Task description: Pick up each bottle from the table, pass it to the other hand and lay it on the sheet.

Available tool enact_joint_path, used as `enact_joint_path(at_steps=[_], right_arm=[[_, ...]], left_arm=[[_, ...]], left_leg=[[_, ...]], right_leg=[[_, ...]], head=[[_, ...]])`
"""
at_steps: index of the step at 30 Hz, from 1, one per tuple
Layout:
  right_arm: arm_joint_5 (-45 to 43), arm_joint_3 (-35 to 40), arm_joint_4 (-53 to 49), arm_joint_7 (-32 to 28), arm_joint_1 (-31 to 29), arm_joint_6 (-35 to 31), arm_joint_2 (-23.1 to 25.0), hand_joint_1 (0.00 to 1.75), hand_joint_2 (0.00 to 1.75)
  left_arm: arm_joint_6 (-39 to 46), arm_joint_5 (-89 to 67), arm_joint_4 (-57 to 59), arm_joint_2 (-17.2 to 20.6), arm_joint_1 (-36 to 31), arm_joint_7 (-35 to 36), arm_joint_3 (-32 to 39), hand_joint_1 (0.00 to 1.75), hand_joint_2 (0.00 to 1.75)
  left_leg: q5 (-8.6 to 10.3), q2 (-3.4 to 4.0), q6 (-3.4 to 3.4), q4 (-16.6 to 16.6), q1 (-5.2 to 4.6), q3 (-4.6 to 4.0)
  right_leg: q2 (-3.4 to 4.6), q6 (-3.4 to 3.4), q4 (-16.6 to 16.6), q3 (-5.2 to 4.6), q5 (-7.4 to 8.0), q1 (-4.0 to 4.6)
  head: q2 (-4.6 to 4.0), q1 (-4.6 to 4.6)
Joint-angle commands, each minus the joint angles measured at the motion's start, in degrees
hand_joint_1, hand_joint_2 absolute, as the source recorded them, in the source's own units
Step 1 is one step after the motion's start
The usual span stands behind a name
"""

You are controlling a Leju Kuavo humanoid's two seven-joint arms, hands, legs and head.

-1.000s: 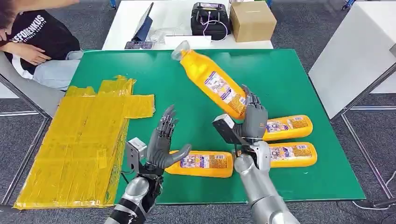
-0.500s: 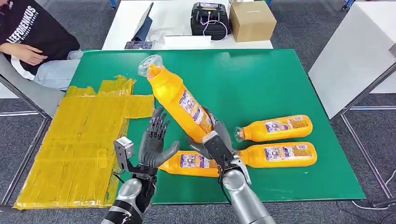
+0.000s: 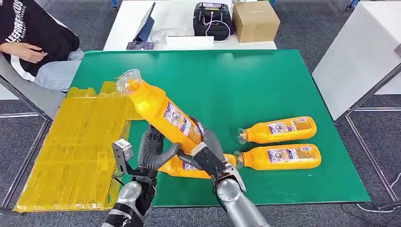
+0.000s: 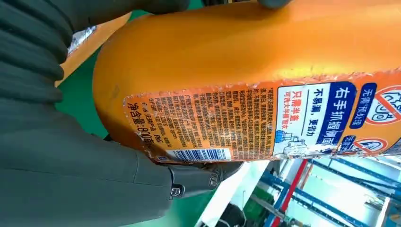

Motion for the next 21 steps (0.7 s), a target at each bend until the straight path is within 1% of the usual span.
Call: enact_joint_path(at_steps=[1, 2, 4, 5, 7, 8, 10, 12, 13, 14, 16, 17, 19, 20, 21], right_arm=[[2.14, 6.27, 5.36, 0.37, -2.32, 0.35, -1.81, 1.75, 1.75], [2.33, 6.66, 5.88, 0.34, -2.46, 0.37, -1.73, 1.75, 1.75], [2.40, 7.13, 7.00, 0.32, -2.82, 0.52, -1.59, 1.75, 1.75], [2.60, 7.59, 7.55, 0.31, -3.07, 0.64, -1.62, 1.75, 1.75], [2.79, 8.17, 8.39, 0.34, -3.32, 0.85, -1.64, 1.75, 1.75], [2.89, 8.32, 8.76, 0.31, -3.42, 0.80, -1.57, 1.75, 1.75], [2.89, 8.32, 8.76, 0.31, -3.42, 0.80, -1.57, 1.75, 1.75], [3.06, 8.49, 9.38, 0.33, -3.60, 0.65, -1.49, 1.75, 1.75], [3.10, 8.56, 9.61, 0.33, -3.64, 0.63, -1.47, 1.75, 1.75], [3.11, 8.64, 9.91, 0.31, -3.69, 0.68, -1.42, 1.75, 1.75], [3.24, 8.76, 10.40, 0.20, -3.82, 0.60, -1.31, 1.75, 1.75], [3.30, 8.83, 10.66, 0.15, -3.86, 0.61, -1.22, 1.75, 1.75], [3.35, 8.85, 11.13, 0.10, -4.02, 0.59, -1.09, 1.75, 1.75], [3.35, 8.84, 11.33, 0.07, -4.07, 0.57, -1.04, 1.75, 1.75], [3.34, 8.79, 11.70, -0.01, -4.17, 0.53, -0.91, 1.75, 1.75]], left_arm=[[0.19, 1.39, 4.15, -0.06, -2.01, 0.29, 1.46, 0.00, 1.75], [0.26, 1.51, 4.32, -0.08, -2.16, 0.27, 1.50, 0.00, 1.75], [0.39, 2.31, 4.29, -0.15, -2.12, -0.04, 1.90, 0.00, 1.75], [0.46, 2.65, 4.20, -0.13, -2.12, -0.18, 2.08, 0.00, 1.75], [0.43, 3.56, 3.74, -0.15, -1.95, -0.57, 2.64, 0.00, 1.75], [0.41, 3.93, 3.48, -0.13, -1.90, -0.71, 2.83, 0.00, 1.75], [0.41, 3.93, 3.48, -0.13, -1.90, -0.71, 2.83, 0.00, 1.75], [0.44, 4.38, 2.91, -0.08, -1.86, -0.84, 3.09, 0.00, 1.75], [0.45, 4.57, 2.70, -0.06, -1.84, -0.90, 3.16, 0.00, 1.75], [0.52, 4.58, 2.33, 0.12, -1.92, -0.87, 3.18, 0.00, 1.75], [0.64, 4.87, 1.54, 0.43, -2.22, -0.94, 3.51, 0.00, 1.75], [0.70, 5.05, 1.05, 0.71, -2.48, -0.96, 3.82, 0.00, 1.75], [0.82, 5.22, 0.23, 1.21, -2.98, -0.96, 4.33, 0.00, 1.75], [0.87, 5.30, -0.19, 1.42, -3.22, -0.95, 4.58, 0.00, 1.75], [0.96, 5.39, -0.94, 1.71, -3.36, -0.92, 4.97, 0.00, 1.75]], left_leg=[[-0.04, 0.10, -0.03, -0.08, 0.00, 0.23], [-0.07, 0.12, -0.03, -0.08, 0.01, 0.32], [-0.02, 0.07, -0.02, -0.07, 0.00, 0.17], [-0.10, 0.13, -0.04, -0.08, 0.04, 0.42], [-0.03, 0.07, -0.03, -0.07, 0.02, 0.21], [-0.09, 0.13, -0.04, -0.07, 0.04, 0.37], [-0.05, 0.09, -0.04, -0.08, 0.03, 0.27], [-0.10, 0.08, -0.05, -0.09, 0.02, 0.44], [-0.02, 0.04, -0.03, -0.07, 0.01, 0.20], [-0.11, 0.09, -0.05, -0.08, 0.05, 0.43], [-0.03, 0.06, -0.03, -0.06, 0.02, 0.19], [-0.09, 0.09, -0.04, -0.06, 0.04, 0.36], [-0.02, 0.07, -0.03, -0.05, 0.02, 0.16], [-0.08, 0.12, -0.05, -0.05, 0.05, 0.33], [-0.04, 0.09, -0.04, -0.05, 0.04, 0.23]], right_leg=[[0.04, -0.01, -0.10, 0.24, -0.02, 0.01], [0.05, -0.01, -0.11, 0.33, -0.04, 0.02], [0.02, -0.01, -0.09, 0.17, 0.00, 0.01], [0.04, -0.03, -0.14, 0.44, -0.06, 0.05], [0.01, -0.01, -0.11, 0.22, -0.01, 0.03], [0.04, -0.02, -0.13, 0.39, -0.05, 0.05], [0.02, -0.02, -0.12, 0.28, -0.03, 0.04], [-0.02, -0.02, -0.14, 0.47, -0.09, 0.04], [-0.02, -0.01, -0.10, 0.21, -0.02, 0.02], [0.00, -0.02, -0.15, 0.47, -0.08, 0.06], [0.00, -0.01, -0.10, 0.20, -0.01, 0.03], [0.01, -0.02, -0.12, 0.38, -0.06, 0.05], [0.02, -0.02, -0.08, 0.17, -0.01, 0.03], [0.03, -0.03, -0.11, 0.35, -0.05, 0.06], [0.02, -0.03, -0.09, 0.25, -0.02, 0.05]], head=[[0.00, -0.02], [0.00, 0.00], [0.00, -0.02], [0.00, -0.02], [0.00, 0.00], [0.00, -0.02], [0.00, 0.00], [0.00, 0.00], [0.00, 0.00], [0.00, -0.02], [0.00, -0.02], [0.00, -0.02], [0.00, -0.02], [0.00, 0.00], [0.00, -0.02]])
